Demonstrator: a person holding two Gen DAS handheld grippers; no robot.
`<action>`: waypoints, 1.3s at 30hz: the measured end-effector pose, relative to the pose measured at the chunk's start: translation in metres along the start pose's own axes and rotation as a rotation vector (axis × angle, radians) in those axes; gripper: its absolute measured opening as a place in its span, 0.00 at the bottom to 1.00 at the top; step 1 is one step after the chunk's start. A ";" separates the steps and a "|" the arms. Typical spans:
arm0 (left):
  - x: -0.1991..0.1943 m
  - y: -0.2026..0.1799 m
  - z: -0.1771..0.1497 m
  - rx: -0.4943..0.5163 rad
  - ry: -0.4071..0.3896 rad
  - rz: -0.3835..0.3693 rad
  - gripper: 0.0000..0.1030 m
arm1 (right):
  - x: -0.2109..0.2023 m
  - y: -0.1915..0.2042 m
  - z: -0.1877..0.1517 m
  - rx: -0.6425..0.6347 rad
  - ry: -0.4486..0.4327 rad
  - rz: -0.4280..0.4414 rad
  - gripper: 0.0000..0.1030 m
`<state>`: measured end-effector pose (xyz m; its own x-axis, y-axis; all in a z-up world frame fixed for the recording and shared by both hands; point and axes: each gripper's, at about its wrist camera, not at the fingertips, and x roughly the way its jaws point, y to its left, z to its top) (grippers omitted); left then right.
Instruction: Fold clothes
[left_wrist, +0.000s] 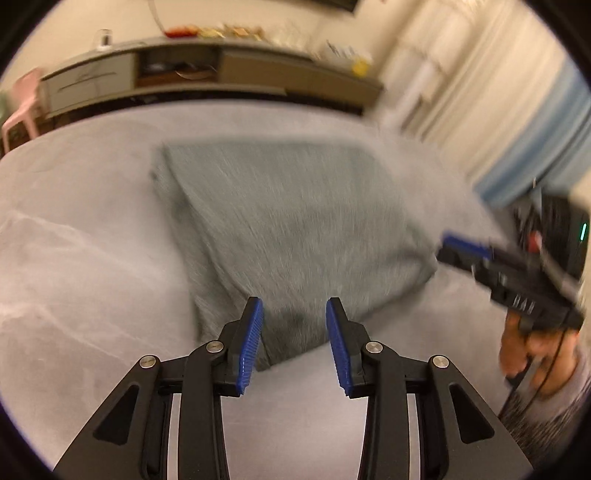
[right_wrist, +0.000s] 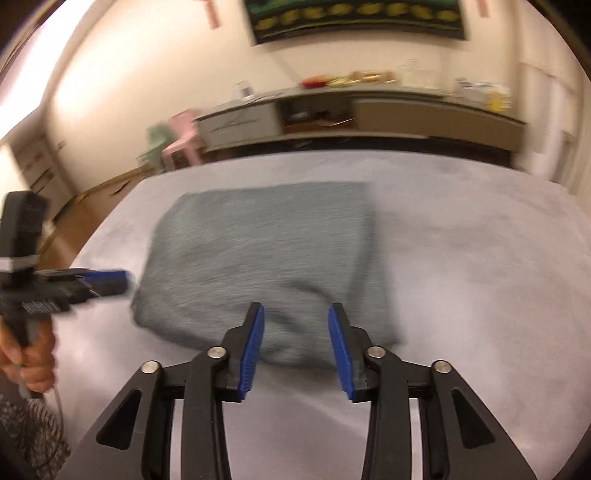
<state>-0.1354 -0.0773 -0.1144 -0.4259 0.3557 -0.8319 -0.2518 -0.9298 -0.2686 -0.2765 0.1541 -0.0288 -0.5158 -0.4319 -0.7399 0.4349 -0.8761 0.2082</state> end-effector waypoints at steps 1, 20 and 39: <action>0.011 0.002 -0.002 0.003 0.023 0.029 0.38 | 0.012 -0.002 0.000 -0.009 0.030 -0.003 0.39; -0.003 0.002 0.010 -0.039 -0.037 -0.010 0.42 | 0.019 -0.023 0.034 -0.103 0.006 -0.039 0.09; -0.001 -0.026 0.011 -0.010 -0.047 0.056 0.57 | -0.010 0.008 0.006 -0.068 -0.048 -0.037 0.55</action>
<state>-0.1381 -0.0525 -0.1012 -0.4793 0.3065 -0.8224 -0.2178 -0.9493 -0.2269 -0.2724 0.1506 -0.0156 -0.5666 -0.4111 -0.7141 0.4632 -0.8757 0.1366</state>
